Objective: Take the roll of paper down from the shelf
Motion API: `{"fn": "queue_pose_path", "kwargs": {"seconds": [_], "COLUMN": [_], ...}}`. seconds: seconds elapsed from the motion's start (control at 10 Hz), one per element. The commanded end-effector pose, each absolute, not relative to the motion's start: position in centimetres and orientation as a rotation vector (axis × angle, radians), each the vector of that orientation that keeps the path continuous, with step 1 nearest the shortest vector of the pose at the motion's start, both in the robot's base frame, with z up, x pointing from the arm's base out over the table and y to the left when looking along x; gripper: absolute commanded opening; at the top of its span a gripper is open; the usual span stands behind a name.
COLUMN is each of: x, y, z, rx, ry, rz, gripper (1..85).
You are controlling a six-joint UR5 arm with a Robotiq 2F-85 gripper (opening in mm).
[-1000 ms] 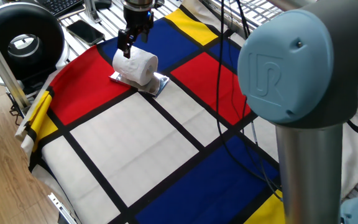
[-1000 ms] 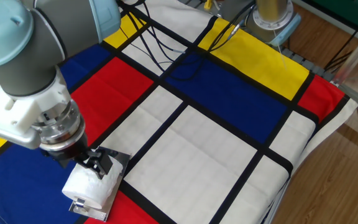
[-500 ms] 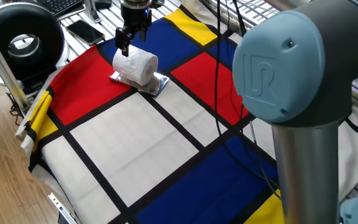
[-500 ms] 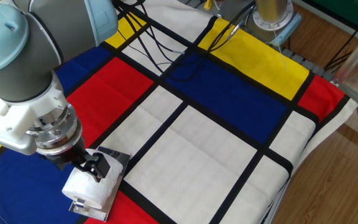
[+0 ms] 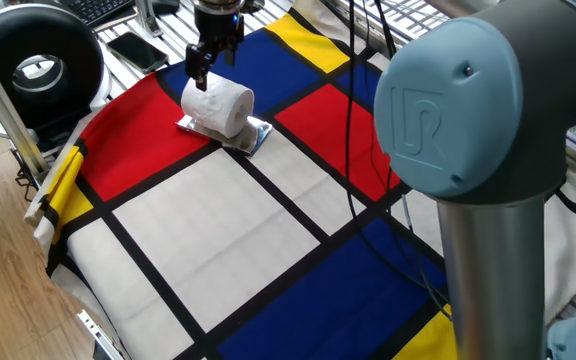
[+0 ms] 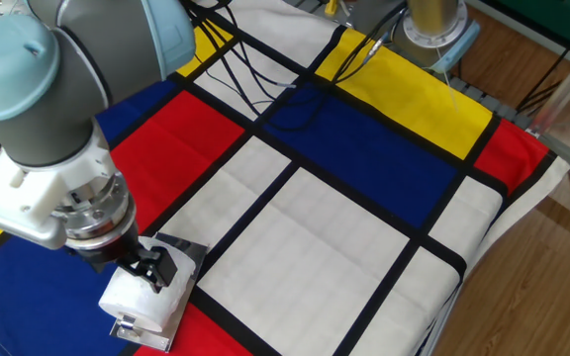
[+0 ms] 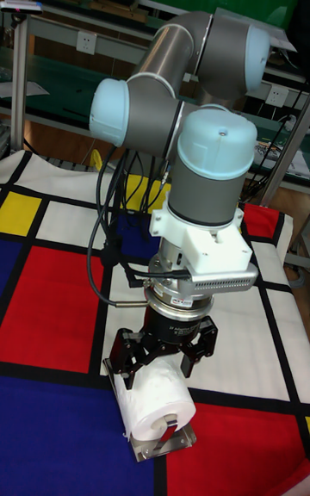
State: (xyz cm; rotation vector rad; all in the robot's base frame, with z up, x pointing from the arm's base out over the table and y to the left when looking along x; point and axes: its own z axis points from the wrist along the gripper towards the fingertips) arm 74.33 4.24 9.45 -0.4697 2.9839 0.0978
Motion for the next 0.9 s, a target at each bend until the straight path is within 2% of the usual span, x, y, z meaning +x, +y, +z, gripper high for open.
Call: {"fn": "queue_pose_path", "kwargs": {"seconds": [0.0, 0.8], "x": [74.05, 73.37], "y": [4.1, 4.04], "z": [9.66, 9.07], "rx": [-0.446, -0.471], "ry": [2.993, 2.989], "rz": [0.123, 0.119], "gripper": [85.0, 85.0]}}
